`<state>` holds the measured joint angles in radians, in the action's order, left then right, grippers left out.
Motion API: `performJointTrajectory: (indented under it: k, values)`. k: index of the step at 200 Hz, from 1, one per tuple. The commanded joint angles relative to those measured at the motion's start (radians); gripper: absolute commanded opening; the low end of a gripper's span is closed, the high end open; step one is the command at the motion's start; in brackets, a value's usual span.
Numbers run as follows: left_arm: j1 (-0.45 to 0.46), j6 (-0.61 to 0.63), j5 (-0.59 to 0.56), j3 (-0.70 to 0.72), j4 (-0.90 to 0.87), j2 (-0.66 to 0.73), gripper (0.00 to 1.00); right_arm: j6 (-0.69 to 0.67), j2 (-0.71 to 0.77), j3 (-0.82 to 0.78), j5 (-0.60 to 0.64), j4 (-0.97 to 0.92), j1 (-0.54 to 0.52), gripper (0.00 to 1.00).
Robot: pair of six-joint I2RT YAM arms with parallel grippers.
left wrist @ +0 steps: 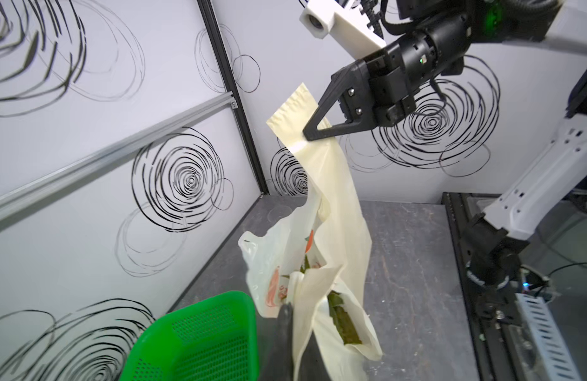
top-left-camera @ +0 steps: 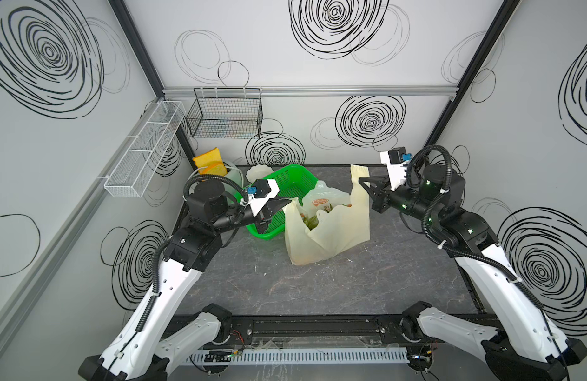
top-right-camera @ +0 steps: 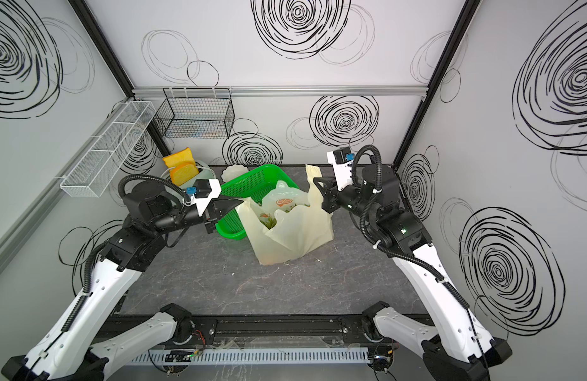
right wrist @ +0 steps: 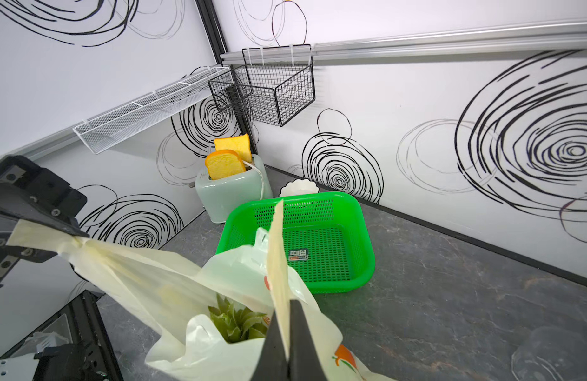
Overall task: Place the pineapple into a plastic bag & tie a knot
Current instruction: Adjust the plastic bag at the center of the board.
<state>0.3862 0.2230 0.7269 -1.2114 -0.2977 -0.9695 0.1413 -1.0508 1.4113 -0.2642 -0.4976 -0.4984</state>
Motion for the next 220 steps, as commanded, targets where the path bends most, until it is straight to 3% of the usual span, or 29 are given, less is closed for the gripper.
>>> performJointTrajectory:
  k: [1, 35, 56, 90, 111, 122, 167, 220]
  values:
    - [0.014, -0.205, -0.021, -0.031, 0.027, 0.004, 0.00, -0.052, 0.025, -0.020, -0.031, 0.041, 0.004, 0.00]
    - [0.015, -0.216, -0.046, 0.086, 0.056, 0.034, 0.00, -0.017, 0.086, -0.161, -0.077, 0.098, 0.004, 0.00]
    - [0.009, -0.210, -0.017, 0.132, 0.097, 0.054, 0.02, -0.011, 0.101, -0.167, -0.081, 0.091, 0.004, 0.00]
    - [0.002, -0.211, 0.061, 0.262, 0.257, 0.156, 0.60, -0.013, 0.095, -0.143, -0.085, 0.070, 0.004, 0.00]
    - [-0.014, -0.218, 0.055, 0.350, 0.337, 0.237, 0.80, -0.013, 0.093, -0.139, -0.091, 0.066, 0.003, 0.00]
    - [-0.026, -0.212, 0.060, 0.388, 0.356, 0.268, 0.99, -0.013, 0.090, -0.136, -0.095, 0.064, 0.003, 0.00]
    - [-0.033, -0.091, 0.037, 0.511, 0.457, 0.335, 0.97, -0.021, 0.087, -0.134, -0.116, 0.056, 0.002, 0.00]
    - [-0.033, -0.197, -0.007, 0.628, 0.737, 0.318, 0.97, -0.020, 0.084, -0.129, -0.139, 0.047, 0.003, 0.00]
